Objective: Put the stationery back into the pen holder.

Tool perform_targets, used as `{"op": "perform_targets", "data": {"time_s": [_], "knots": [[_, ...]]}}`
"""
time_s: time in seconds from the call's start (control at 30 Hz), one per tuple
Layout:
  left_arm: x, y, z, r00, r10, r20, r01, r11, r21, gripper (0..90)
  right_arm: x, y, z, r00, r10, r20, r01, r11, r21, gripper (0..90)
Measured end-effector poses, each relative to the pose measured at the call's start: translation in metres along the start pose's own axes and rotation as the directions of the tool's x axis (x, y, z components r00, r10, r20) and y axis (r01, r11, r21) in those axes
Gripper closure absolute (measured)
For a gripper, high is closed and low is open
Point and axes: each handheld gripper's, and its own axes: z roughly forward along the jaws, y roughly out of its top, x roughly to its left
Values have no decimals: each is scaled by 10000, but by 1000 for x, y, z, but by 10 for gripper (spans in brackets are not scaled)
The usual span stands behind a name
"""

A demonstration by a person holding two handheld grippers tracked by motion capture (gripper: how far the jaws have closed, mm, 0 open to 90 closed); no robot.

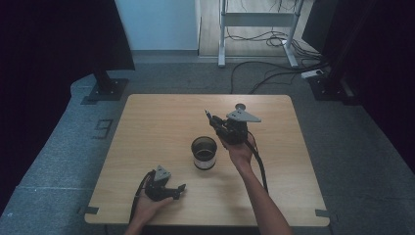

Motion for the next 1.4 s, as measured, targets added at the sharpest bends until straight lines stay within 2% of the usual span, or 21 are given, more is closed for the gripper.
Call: {"op": "perform_targets", "data": {"time_s": [0.27, 0.43, 0.7, 0.93, 1.03, 1.4], "knots": [[0, 0, 0, 10000, 0, 14, 0, 10000, 43, 177, 9, 2, 6, 9998, -86, -167, 86, 10000, -14, 780], [0, 0, 0, 10000, 1, 26, -1, 10000, 57, 177, 17, 2, 11, 9992, -323, -225, 325, 9994, 98, 780], [1, 0, 1, 10000, -3, 13, 3, 10000, 60, 177, 24, 3, 16, 9988, -316, -383, 317, 9995, 24, 779], [1, 0, 1, 10000, 30, 2, -30, 10000, 81, 177, 26, 2, 18, 9984, -340, -450, 345, 9993, 109, 779], [0, 0, 1, 10000, 27, 2, -27, 10000, 87, 177, 26, 2, 19, 9981, -215, -581, 221, 9997, 84, 779], [0, 0, 1, 10000, 57, -18, -56, 9999, 111, 176, 27, -3, 23, 9983, -212, -540, 222, 9996, 188, 779]]}}
